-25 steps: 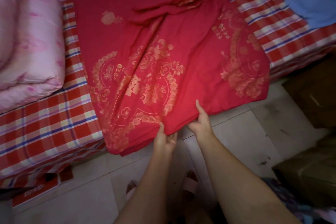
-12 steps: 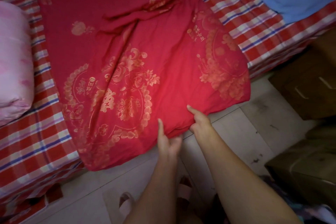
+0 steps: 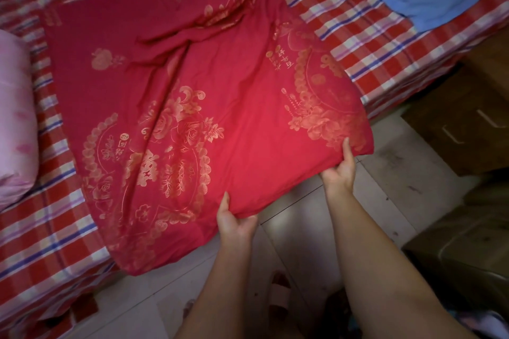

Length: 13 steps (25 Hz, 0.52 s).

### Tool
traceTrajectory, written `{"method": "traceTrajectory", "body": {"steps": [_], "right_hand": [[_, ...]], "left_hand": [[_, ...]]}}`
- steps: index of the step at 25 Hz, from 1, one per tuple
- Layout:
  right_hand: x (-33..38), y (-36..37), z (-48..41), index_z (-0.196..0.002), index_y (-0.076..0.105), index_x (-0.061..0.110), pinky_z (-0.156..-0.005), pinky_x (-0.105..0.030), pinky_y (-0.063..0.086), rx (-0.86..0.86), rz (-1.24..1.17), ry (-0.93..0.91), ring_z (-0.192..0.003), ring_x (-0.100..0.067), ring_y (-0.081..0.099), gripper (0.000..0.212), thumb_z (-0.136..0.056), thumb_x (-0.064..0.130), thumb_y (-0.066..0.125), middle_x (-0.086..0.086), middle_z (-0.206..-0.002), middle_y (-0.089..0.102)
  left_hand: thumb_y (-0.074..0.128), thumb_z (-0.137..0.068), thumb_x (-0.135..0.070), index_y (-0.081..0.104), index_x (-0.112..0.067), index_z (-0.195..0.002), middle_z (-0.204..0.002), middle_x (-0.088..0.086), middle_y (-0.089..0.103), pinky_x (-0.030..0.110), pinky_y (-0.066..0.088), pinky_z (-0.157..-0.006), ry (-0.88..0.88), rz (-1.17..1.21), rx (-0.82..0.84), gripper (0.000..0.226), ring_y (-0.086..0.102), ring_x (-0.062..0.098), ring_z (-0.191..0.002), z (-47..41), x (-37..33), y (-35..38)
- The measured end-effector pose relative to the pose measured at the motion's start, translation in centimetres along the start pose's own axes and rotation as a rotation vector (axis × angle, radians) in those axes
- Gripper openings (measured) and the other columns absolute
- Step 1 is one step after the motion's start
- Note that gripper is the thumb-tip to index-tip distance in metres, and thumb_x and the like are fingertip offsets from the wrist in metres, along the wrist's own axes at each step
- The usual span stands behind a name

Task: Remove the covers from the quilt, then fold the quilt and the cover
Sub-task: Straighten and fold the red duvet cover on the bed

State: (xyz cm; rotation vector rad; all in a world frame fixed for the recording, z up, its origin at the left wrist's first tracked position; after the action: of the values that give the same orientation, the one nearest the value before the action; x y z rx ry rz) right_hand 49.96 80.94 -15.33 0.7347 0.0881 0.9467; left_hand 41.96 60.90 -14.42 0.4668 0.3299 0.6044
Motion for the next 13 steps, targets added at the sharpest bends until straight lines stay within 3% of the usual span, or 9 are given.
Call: {"method": "traceTrajectory", "body": {"steps": [2,4,6,9,11,13], "right_hand": [[1.4,-0.7,-0.3,-0.101,0.063,0.005,-0.088,-0.04,0.051,-0.097,0.165,0.002,-0.076,-0.023,0.07,0.018,-0.085,0.012,0.064,-0.012,-0.081,0.073],[2.6,-0.9,-0.4,-0.111,0.061,0.0,-0.072,-0.037,0.057,-0.185,0.382,-0.109,-0.078,-0.023,0.07,0.037,-0.075,0.001,0.072,-0.014,-0.094,0.072],[2.9,-0.1,0.0,-0.109,0.058,-0.002,-0.071,-0.037,0.057,-0.26,0.54,-0.228,-0.085,-0.026,0.068,0.047,-0.067,-0.001,0.08,-0.013,-0.101,0.067],[2.8,1.1,0.9,-0.103,0.059,0.003,-0.076,-0.033,0.053,-0.328,0.654,-0.31,-0.082,-0.023,0.064,0.036,-0.071,-0.006,0.075,-0.009,-0.094,0.063],[3.2,1.4,0.5,-0.103,0.061,0.002,-0.072,-0.036,0.054,-0.3,0.59,-0.198,-0.071,-0.023,0.065,0.03,-0.076,-0.01,0.067,-0.01,-0.089,0.066],[3.8,1.9,0.3,-0.096,0.062,0.003,-0.07,-0.039,0.052,-0.196,0.413,0.035,-0.061,-0.025,0.068,0.025,-0.074,-0.008,0.068,-0.012,-0.076,0.071]], "left_hand": [[0.05,-0.095,-0.03,0.057,-0.017,-0.124,-0.122,0.008,0.062,0.044,0.046,-0.076,0.02,0.03,-0.059,0.033,0.062,0.025,-0.09,-0.5,0.1,-1.1],[0.055,-0.091,-0.038,0.057,-0.019,-0.125,-0.122,0.006,0.063,0.043,0.051,-0.072,0.012,0.013,-0.059,0.039,0.064,0.022,-0.09,-0.6,1.1,-1.3],[0.069,-0.078,-0.04,0.06,-0.013,-0.123,-0.11,0.009,0.07,0.044,0.055,-0.083,-0.024,-0.04,-0.024,0.053,0.068,0.022,-0.095,-0.8,3.9,-0.4],[0.088,-0.053,-0.032,0.06,-0.009,-0.124,-0.122,0.015,0.064,0.043,0.04,-0.107,-0.127,-0.025,0.095,0.08,0.058,0.028,-0.117,-0.6,8.8,4.7],[0.075,-0.067,-0.02,0.061,-0.007,-0.119,-0.112,0.016,0.068,0.04,0.051,-0.095,-0.18,0.016,0.105,0.055,0.066,0.027,-0.103,-1.3,10.8,7.3],[0.055,-0.068,-0.007,0.062,-0.002,-0.105,-0.084,0.018,0.072,0.039,0.06,-0.062,-0.206,-0.001,0.091,0.037,0.072,0.028,-0.071,-2.0,11.2,8.9]]}}
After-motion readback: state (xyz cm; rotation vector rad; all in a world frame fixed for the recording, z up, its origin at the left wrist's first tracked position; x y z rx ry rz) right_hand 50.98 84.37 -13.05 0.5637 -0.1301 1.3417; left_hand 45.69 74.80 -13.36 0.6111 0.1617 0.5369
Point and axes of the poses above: each hand's wrist, its own z-axis away from the middle knuckle, its own y-axis out of the palm, x = y × z, the point moved 6 cm from there along -z, towards the middle knuckle
